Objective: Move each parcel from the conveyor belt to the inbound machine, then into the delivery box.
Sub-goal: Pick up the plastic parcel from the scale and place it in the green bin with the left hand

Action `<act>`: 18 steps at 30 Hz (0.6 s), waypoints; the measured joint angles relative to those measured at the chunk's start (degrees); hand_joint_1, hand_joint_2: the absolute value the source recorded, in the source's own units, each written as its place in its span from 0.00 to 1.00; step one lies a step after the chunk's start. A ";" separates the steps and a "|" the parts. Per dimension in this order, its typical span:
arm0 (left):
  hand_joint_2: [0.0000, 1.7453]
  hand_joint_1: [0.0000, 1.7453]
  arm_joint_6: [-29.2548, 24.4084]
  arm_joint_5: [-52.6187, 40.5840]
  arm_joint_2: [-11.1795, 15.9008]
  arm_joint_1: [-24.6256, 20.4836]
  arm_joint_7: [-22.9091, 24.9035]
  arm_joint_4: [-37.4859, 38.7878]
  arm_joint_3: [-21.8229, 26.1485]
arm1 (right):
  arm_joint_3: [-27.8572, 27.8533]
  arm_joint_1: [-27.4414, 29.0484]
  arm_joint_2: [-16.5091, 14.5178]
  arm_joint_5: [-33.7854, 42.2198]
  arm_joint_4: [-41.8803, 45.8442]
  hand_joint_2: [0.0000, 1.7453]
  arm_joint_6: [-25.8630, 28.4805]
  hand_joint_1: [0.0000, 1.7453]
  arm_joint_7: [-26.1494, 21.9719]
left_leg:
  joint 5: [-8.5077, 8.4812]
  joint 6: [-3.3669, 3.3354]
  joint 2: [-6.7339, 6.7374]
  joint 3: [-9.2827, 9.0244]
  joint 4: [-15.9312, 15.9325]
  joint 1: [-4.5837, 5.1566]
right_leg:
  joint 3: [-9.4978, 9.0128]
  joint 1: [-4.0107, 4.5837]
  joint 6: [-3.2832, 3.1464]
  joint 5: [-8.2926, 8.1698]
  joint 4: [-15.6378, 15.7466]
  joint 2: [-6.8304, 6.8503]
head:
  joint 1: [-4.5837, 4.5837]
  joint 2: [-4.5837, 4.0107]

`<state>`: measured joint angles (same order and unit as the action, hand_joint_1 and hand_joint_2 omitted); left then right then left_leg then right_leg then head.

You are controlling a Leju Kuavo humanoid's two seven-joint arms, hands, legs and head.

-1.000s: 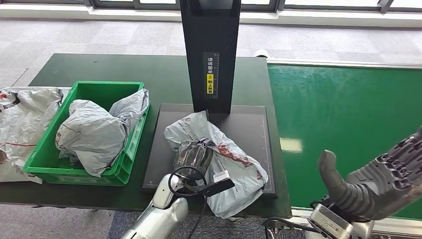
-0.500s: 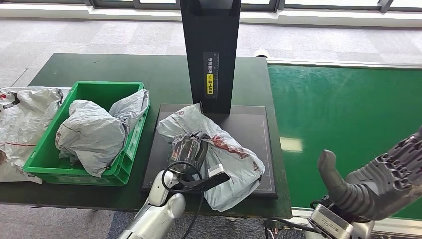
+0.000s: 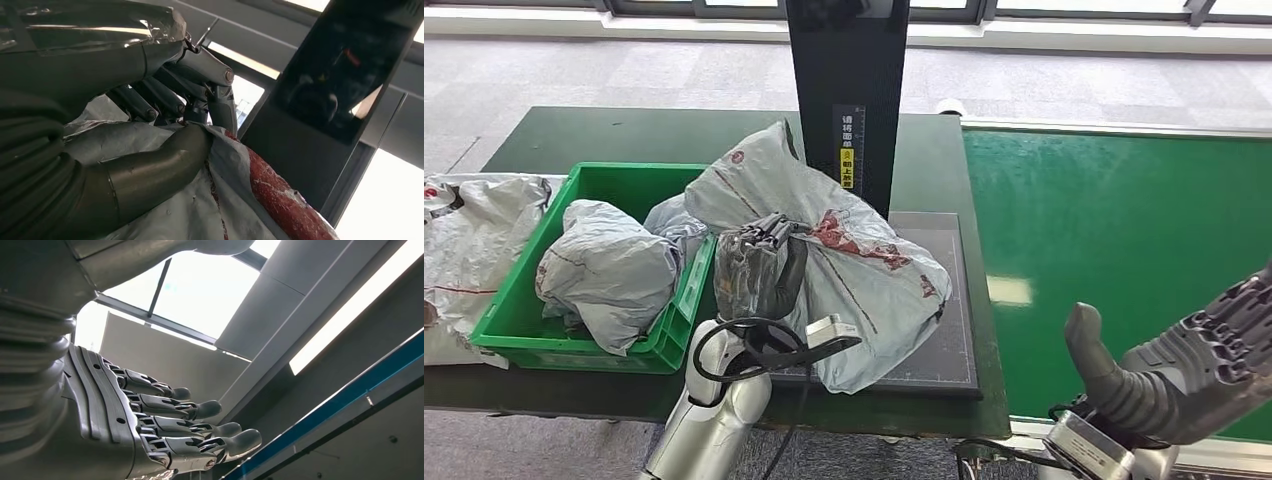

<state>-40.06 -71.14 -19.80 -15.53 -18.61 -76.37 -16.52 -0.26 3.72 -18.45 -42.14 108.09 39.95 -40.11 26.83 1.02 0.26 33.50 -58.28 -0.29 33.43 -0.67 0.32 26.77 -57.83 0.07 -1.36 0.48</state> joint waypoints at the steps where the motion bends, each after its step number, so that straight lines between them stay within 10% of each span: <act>1: 1.00 1.00 0.00 -0.07 0.08 0.25 -0.09 -1.51 0.01 | -0.03 0.16 0.00 0.00 0.03 1.00 0.00 0.00 0.00 | 0.00 0.00 -0.01 0.01 0.00 0.00 | 0.00 0.00 0.00 0.00 0.00 0.00 | 0.00 0.00; 18: 1.00 1.00 0.00 1.17 0.96 4.04 -4.87 -30.49 3.26 | -2.22 1.41 -0.02 0.44 0.96 1.00 0.00 0.00 0.00 | 0.00 0.00 0.00 -0.01 0.00 0.00 | 0.01 0.00 0.00 0.01 0.00 0.00 | 0.00 0.00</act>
<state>-40.06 -69.97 -18.84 -11.49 -23.48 -106.86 -13.26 -2.49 5.13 -18.46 -41.70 109.05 39.95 -40.11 26.83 1.02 0.26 33.49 -58.28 -0.29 33.44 -0.67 0.32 26.78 -57.83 0.08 -1.36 0.48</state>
